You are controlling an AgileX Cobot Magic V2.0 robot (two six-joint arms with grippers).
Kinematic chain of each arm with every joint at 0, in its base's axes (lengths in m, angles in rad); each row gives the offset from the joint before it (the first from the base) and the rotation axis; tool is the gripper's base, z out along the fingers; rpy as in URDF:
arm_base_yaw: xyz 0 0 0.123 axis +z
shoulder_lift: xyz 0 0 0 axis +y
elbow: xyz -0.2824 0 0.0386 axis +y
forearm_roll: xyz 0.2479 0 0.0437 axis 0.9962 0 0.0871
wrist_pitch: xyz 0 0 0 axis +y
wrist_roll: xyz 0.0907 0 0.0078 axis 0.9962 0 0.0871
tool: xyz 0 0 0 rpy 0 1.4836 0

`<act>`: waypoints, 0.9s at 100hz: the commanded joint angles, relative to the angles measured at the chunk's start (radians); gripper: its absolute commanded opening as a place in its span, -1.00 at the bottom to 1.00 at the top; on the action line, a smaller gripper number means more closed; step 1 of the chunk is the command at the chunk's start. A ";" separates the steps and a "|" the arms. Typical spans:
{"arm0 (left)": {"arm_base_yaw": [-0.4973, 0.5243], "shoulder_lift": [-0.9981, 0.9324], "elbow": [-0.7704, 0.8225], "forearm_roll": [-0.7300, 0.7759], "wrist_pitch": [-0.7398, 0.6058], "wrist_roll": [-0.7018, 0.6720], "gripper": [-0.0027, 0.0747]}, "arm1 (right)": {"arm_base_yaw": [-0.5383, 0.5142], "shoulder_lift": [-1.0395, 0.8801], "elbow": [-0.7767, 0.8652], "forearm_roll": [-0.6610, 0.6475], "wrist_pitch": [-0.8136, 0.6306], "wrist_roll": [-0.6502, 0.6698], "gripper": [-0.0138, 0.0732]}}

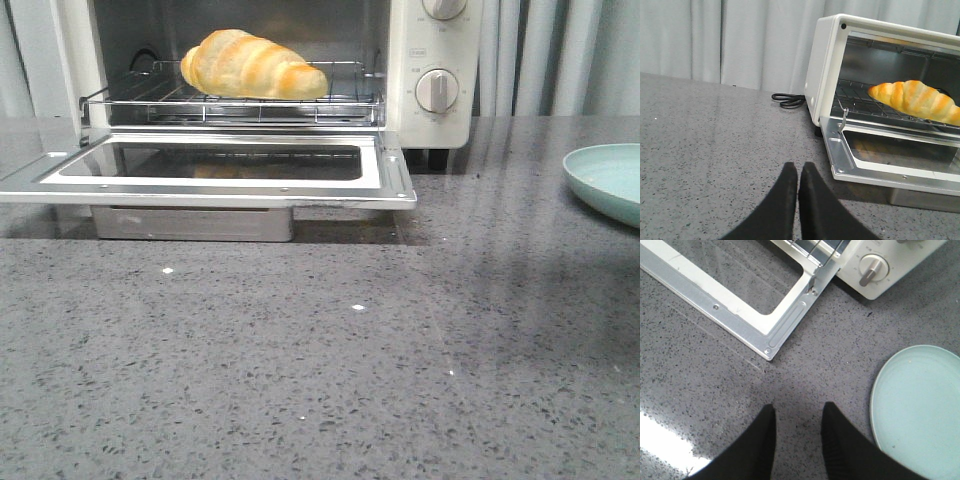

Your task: Put bread in oven

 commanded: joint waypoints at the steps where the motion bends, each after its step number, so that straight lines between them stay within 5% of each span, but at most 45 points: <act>1: 0.002 -0.026 -0.016 -0.010 -0.081 0.003 -0.99 | -0.002 -0.036 -0.015 -0.067 0.065 0.006 -0.24; 90: 0.002 -0.026 -0.016 -0.010 -0.081 0.003 -0.99 | -0.002 -0.067 -0.008 -0.103 0.016 0.006 -0.24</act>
